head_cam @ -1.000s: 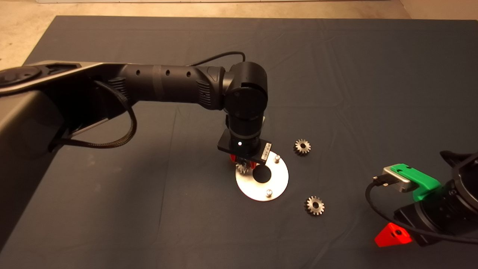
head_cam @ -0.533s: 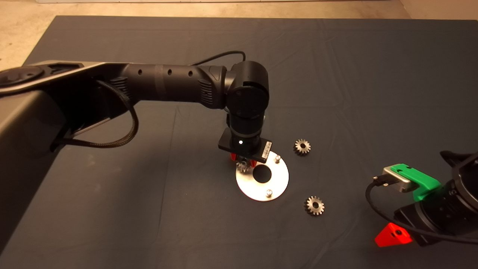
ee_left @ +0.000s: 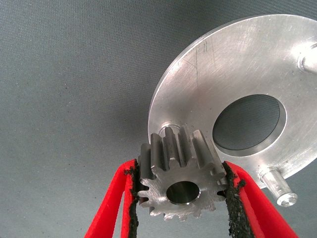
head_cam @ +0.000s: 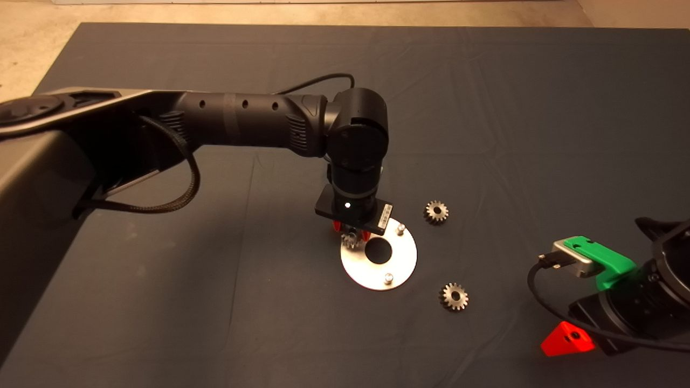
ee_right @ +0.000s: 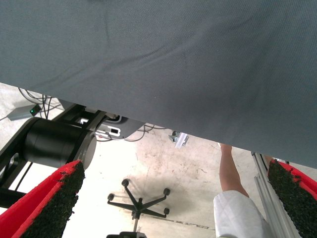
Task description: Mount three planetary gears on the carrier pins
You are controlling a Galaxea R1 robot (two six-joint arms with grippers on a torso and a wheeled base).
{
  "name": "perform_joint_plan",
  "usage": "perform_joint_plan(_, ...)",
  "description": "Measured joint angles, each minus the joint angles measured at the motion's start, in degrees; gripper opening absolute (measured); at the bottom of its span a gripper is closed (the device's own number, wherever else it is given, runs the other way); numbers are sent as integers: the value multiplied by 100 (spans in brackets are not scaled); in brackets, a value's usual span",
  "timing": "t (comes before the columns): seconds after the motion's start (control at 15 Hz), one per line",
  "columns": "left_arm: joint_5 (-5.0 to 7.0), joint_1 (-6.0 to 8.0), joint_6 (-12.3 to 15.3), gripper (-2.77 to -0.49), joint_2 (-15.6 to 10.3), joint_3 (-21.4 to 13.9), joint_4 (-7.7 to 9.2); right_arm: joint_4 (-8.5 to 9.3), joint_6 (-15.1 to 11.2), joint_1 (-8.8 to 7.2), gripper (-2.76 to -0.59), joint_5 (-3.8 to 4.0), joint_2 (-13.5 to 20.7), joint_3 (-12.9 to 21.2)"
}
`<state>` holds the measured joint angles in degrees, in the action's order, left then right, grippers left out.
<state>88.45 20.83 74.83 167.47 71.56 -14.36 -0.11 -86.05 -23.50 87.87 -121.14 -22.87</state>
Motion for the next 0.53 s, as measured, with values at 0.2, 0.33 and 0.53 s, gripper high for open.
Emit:
perform_joint_plan(0.2, -1, 2, -21, -233, -1, 0, 0, 0, 0, 0, -61, 0, 0, 0)
perform_joint_plan(0.33, -3, 1, -24, -233, -2, -1, 0, 0, 0, 0, -61, 0, 0, 0)
perform_joint_plan(0.53, -6, 2, -44, -233, -2, -1, 0, 0, 0, 1, -61, 0, 0, 0)
